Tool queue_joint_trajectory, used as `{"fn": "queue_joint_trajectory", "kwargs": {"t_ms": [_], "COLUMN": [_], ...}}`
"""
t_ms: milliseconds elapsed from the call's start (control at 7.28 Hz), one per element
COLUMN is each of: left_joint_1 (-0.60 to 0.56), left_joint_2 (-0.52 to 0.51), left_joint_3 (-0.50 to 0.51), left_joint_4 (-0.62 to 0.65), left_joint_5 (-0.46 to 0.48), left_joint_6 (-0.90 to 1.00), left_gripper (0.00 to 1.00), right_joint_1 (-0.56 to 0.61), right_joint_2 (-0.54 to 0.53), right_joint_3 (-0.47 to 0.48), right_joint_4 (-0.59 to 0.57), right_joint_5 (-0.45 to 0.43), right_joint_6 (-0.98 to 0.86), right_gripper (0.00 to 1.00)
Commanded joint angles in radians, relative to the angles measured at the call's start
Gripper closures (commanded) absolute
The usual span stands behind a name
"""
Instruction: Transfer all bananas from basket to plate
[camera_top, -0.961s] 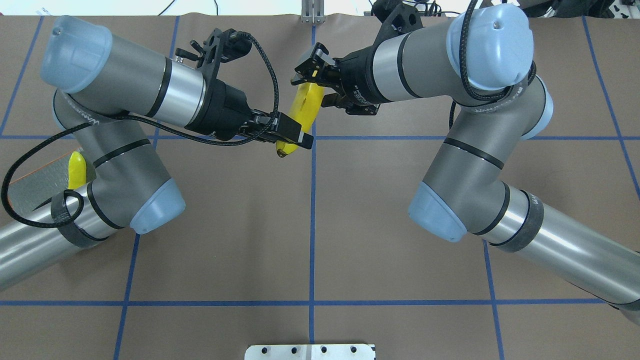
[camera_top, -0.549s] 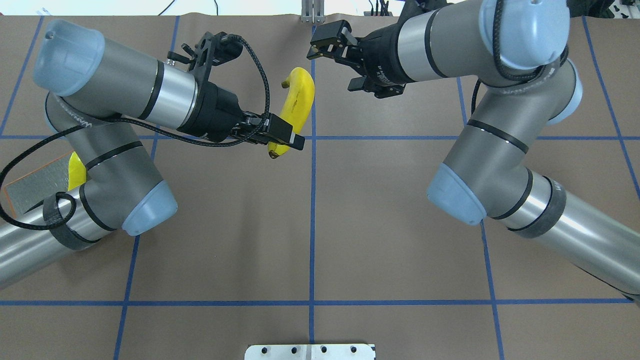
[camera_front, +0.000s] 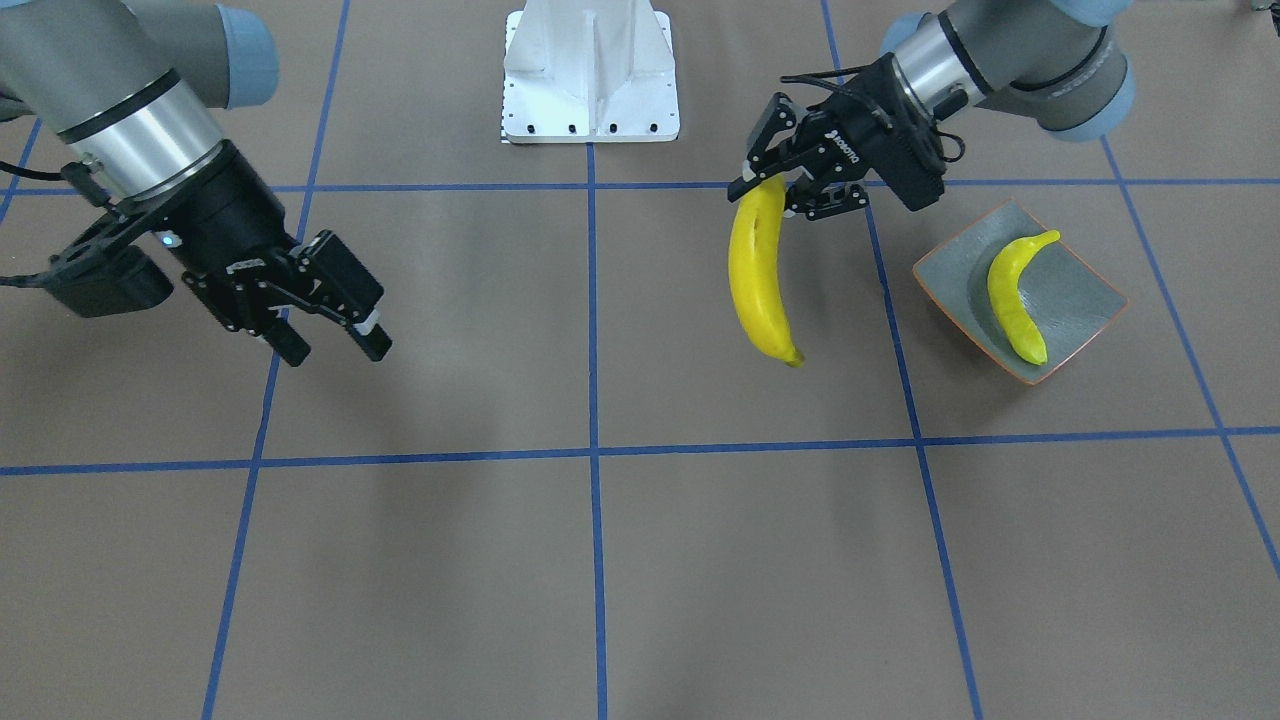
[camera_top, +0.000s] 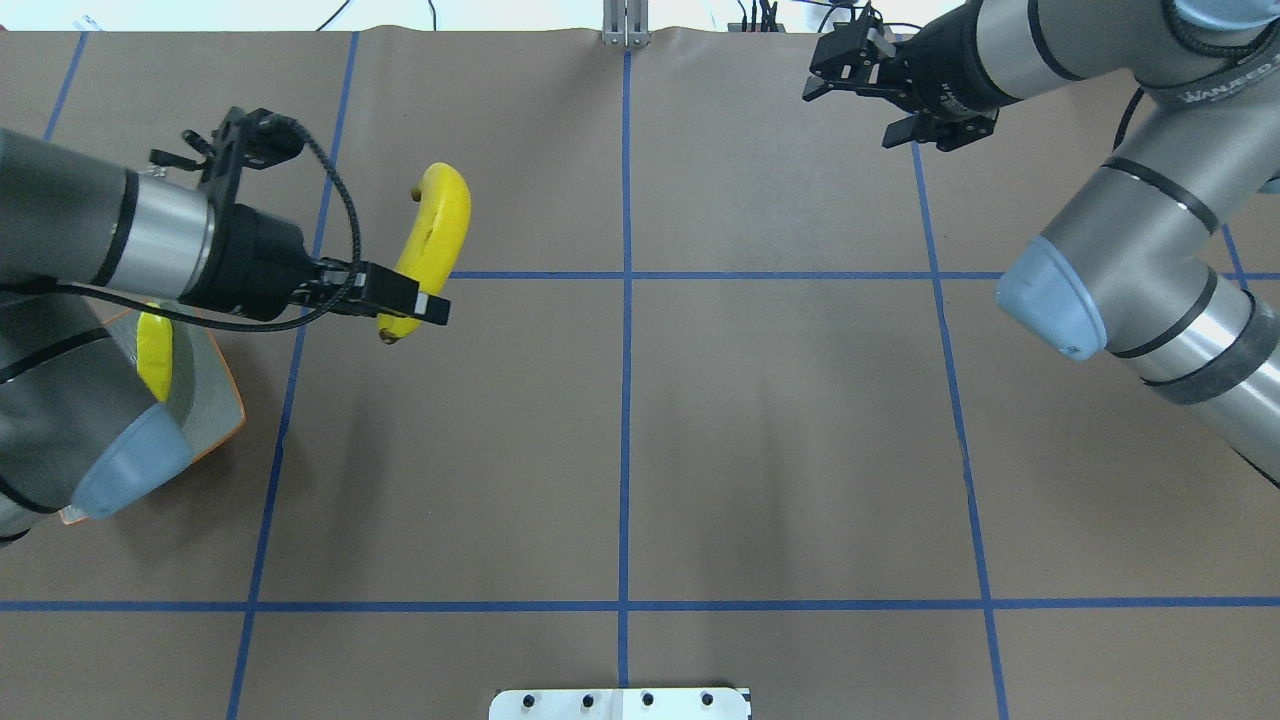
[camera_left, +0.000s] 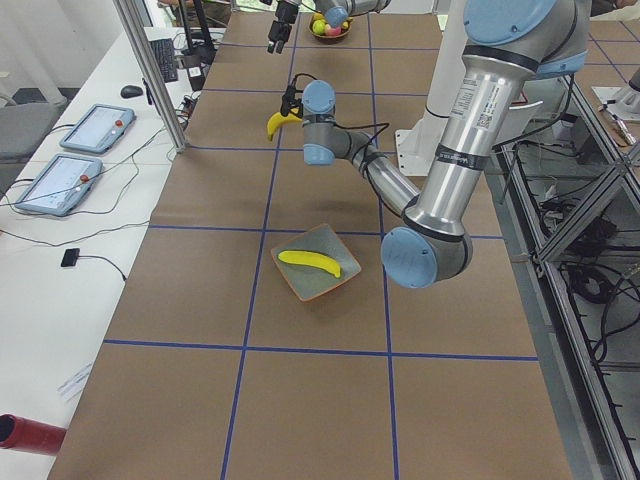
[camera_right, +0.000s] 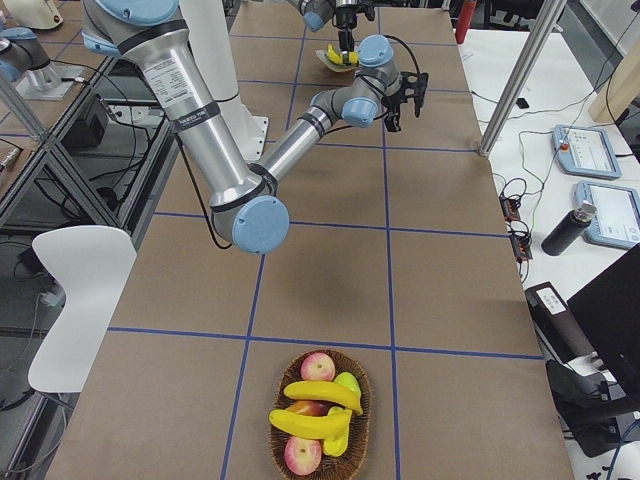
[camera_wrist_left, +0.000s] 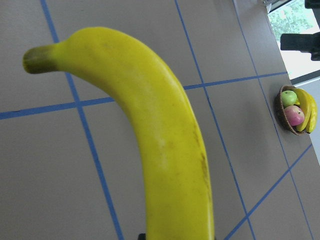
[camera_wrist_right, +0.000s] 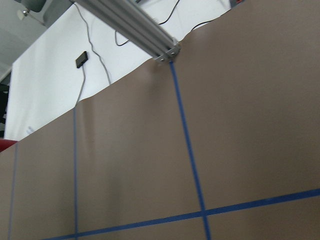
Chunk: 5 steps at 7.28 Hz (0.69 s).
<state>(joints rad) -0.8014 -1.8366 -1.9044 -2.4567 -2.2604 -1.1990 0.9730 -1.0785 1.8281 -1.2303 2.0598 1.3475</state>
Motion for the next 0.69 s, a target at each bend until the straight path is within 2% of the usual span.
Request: {"fn": "queue_joint_trajectory", "kwargs": {"t_ms": [0,412,549], "left_joint_1": [-0.028,-0.047,-0.039], "left_joint_2": [0.210,0.428,0.489], "left_joint_3": [-0.050,-0.055,-0.055], "left_joint_4": [-0.001,-0.001,-0.001], "left_joint_5": [0.001,0.015,0.078], "left_joint_6": [0.166,0.405,0.483], "left_gripper": [1.00,1.00,1.00], "right_joint_1": [0.083,0.208,0.266], "right_joint_2": [-0.084,-0.217,-0.237], "right_joint_3": [-0.003,-0.035,-0.064], "right_joint_4": [-0.081,-0.077,-0.077], "right_joint_5": [0.005,0.063,0.106], "right_joint_6": [-0.198,-0.466,-0.560], "right_gripper": [0.00,0.00,0.00]}}
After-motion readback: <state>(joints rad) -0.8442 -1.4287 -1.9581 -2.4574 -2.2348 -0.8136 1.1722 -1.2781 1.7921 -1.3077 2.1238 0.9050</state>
